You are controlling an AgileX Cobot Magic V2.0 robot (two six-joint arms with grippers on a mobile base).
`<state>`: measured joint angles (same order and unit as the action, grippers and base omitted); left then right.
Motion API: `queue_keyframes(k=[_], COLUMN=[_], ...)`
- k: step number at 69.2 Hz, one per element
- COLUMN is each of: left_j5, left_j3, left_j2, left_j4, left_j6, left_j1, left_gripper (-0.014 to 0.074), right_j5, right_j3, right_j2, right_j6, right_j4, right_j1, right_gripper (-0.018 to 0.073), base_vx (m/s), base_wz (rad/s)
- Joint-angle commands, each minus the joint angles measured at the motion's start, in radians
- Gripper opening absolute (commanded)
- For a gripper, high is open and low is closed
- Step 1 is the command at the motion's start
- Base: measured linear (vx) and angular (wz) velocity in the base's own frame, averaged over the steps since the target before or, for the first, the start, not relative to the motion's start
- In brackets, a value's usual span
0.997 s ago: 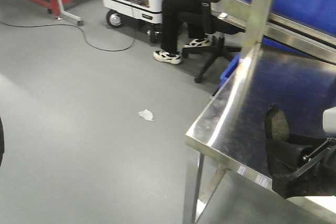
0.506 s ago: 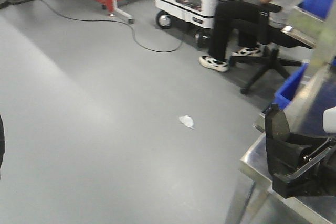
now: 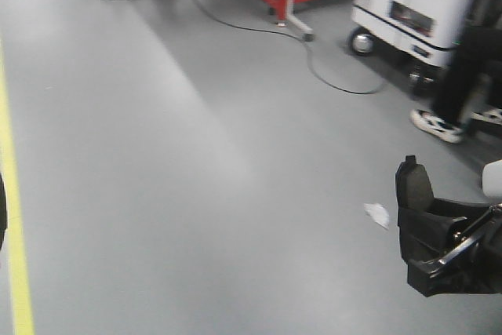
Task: Move and align brake pads A on conveyor
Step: 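Drive the base backward and turn away from the steel table, then drive along the yellow floor line past the striped cones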
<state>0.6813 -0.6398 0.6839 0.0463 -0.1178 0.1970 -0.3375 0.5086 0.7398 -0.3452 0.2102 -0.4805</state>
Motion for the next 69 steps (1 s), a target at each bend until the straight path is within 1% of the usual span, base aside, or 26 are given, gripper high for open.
queue_keyframes(k=[1,20,32,49,69], left_j5=[-0.082,-0.082,-0.082,-0.082,-0.082], left_j3=[-0.030,-0.030,-0.030,-0.030,-0.030], left_j2=[-0.001,-0.001,-0.001,-0.001,-0.001], left_j4=[0.003,0.003,0.003,0.003,0.003], left_j6=[0.000,0.000,0.000,0.000,0.000], left_j1=[0.004,0.004,0.004,0.004,0.004], left_gripper=[0.0139,0.0139,0.0139,0.0139,0.0139], right_j5=[0.086,0.088,0.087,0.086,0.086], right_j3=[0.035,0.035,0.035,0.035,0.035], right_j2=[-0.003,-0.003,-0.003,-0.003,-0.003], right_j6=[0.011,0.011,0.011,0.011,0.011], right_j4=[0.015,0.015,0.015,0.015,0.015], right_j1=[0.003,0.003,0.003,0.003,0.003], right_gripper=[-0.0010,-0.0010,-0.0010,-0.0010,-0.0010], base_vx=[0.19,0.19,0.21,0.26,0.36], base_wz=[0.72,0.70,0.52,0.33,0.15])
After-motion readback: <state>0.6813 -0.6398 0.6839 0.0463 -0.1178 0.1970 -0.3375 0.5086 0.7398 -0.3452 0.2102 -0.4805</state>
